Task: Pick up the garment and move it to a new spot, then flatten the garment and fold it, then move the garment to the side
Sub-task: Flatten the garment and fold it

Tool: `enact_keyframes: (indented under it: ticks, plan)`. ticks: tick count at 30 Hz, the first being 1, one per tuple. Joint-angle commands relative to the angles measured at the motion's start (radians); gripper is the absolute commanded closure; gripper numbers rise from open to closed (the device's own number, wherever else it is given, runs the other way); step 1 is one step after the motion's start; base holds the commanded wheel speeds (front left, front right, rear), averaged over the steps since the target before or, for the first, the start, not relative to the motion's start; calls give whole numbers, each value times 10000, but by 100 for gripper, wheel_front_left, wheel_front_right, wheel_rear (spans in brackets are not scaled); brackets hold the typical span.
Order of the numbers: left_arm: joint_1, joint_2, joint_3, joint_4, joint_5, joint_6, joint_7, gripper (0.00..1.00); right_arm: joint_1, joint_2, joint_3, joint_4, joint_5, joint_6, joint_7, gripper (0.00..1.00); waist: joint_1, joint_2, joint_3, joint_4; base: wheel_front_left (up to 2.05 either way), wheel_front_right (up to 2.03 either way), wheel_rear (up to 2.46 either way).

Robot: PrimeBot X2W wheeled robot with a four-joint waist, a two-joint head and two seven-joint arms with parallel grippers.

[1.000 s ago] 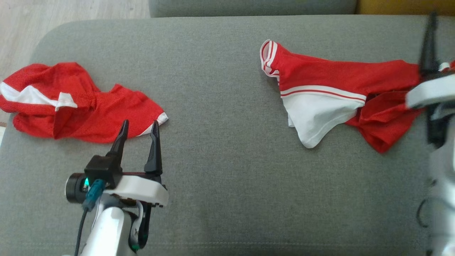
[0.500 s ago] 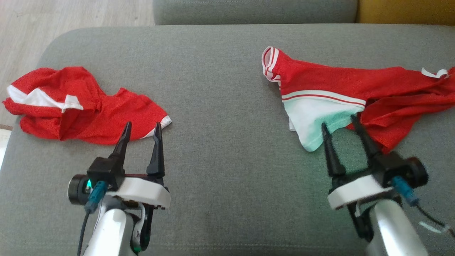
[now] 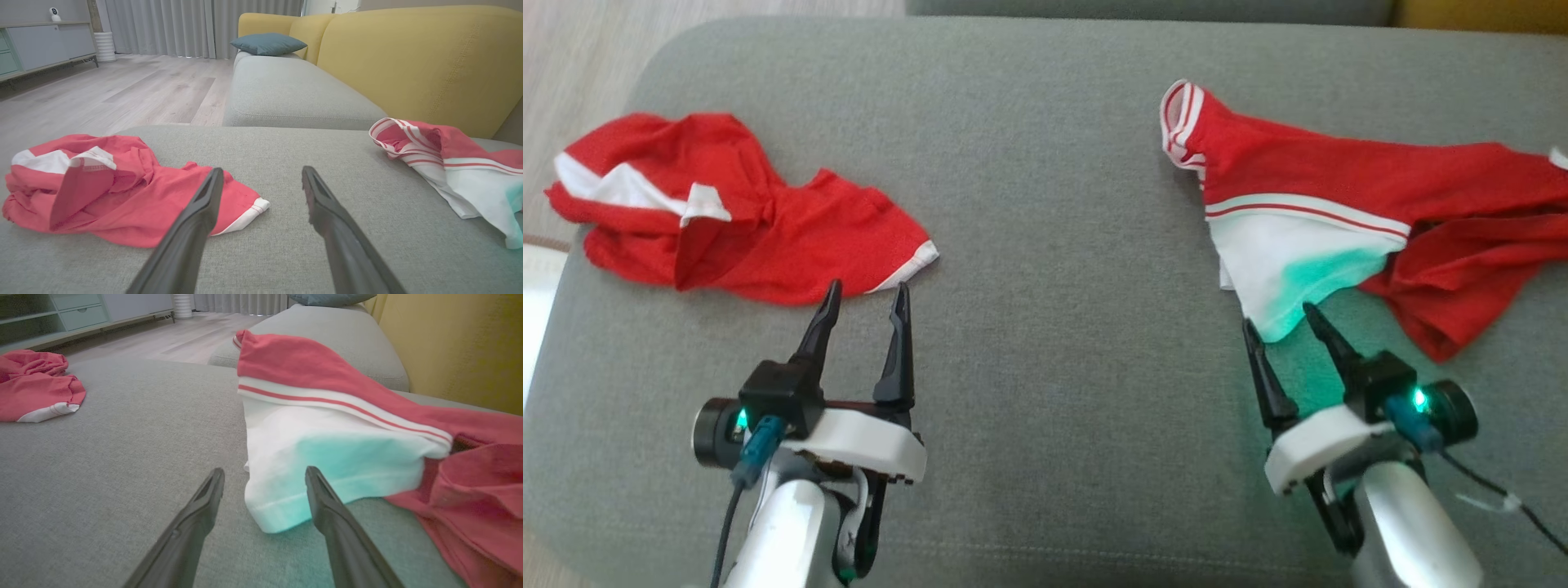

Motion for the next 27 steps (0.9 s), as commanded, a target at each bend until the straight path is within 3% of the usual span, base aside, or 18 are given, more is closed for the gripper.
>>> enact_keyframes:
  ticks: [1, 11, 12, 13, 19, 27]
  plan:
    - [-395, 39, 225, -299, -49, 30, -61, 0, -482, 30, 196, -137, -68, 73, -21, 0, 0, -1, 126, 102, 0, 0, 0]
    - [-595, 39, 152, -262, 34, 49, -61, 0, -1254, 31, -309, 1347, -609, 73, 95, 0, 0, -1, 421, 316, 0, 0, 0]
    - [-618, 39, 152, -256, 38, 55, -61, 0, -1385, 31, -318, 1597, -617, 73, 108, 81, 0, -1, 433, 311, 0, 0, 0]
    - [-627, 39, 154, -248, 39, 57, -61, 0, -1445, 31, -293, 1685, -646, 73, 73, 100, 0, -1, 425, 303, 0, 0, 0]
    - [-629, 39, 212, -174, 36, 71, -61, 0, -1636, 31, 382, 1717, -251, 73, -235, 100, 0, -1, 244, 163, 0, 0, 0]
    - [-470, 39, 309, -120, 1, 76, -61, 0, -1543, 31, 2253, 370, 668, 73, -503, 100, 0, -1, -376, -141, 0, 0, 0]
